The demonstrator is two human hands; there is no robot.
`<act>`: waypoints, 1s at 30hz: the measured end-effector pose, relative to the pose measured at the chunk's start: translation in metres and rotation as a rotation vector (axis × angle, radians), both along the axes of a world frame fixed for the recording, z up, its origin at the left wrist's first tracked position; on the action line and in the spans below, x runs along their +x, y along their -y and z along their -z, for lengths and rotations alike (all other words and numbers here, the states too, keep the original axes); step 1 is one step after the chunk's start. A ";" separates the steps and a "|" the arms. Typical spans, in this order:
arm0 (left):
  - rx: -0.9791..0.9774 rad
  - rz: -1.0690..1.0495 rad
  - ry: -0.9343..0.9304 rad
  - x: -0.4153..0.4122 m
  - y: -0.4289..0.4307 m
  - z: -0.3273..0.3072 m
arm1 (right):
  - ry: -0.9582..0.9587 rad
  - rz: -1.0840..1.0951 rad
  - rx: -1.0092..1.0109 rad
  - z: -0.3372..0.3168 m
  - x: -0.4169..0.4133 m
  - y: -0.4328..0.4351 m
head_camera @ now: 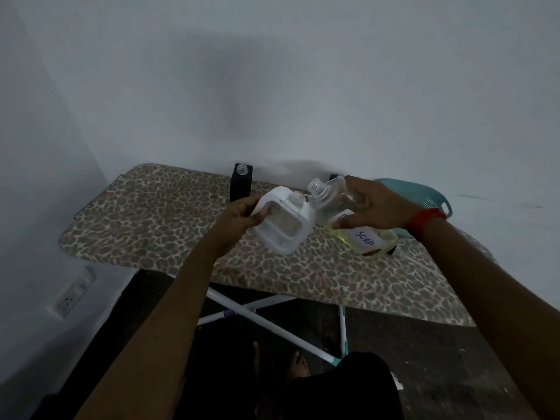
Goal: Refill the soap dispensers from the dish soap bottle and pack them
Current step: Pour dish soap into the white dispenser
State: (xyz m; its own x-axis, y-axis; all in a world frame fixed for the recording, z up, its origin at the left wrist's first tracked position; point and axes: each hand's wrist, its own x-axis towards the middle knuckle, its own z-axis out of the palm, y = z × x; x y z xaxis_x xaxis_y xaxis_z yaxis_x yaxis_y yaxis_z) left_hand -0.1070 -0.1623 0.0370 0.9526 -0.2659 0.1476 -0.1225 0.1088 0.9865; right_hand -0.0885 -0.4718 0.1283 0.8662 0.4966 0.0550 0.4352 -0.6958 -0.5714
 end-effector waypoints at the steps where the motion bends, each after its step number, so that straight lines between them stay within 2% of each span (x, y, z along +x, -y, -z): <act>1: -0.001 0.009 -0.003 0.000 -0.001 -0.001 | 0.021 -0.021 -0.023 -0.003 0.000 0.001; 10: -0.055 0.071 -0.109 -0.006 -0.009 -0.003 | 0.024 -0.033 -0.152 -0.021 -0.007 -0.001; 17: -0.245 0.098 -0.203 -0.010 0.002 -0.014 | 0.017 -0.044 -0.066 -0.019 -0.011 -0.004; 24: -0.222 0.100 -0.195 -0.012 0.009 -0.012 | 0.029 -0.047 -0.066 -0.023 -0.012 -0.002; 30: -0.152 0.123 -0.172 -0.011 0.011 -0.006 | 0.047 -0.034 -0.157 -0.024 -0.007 0.004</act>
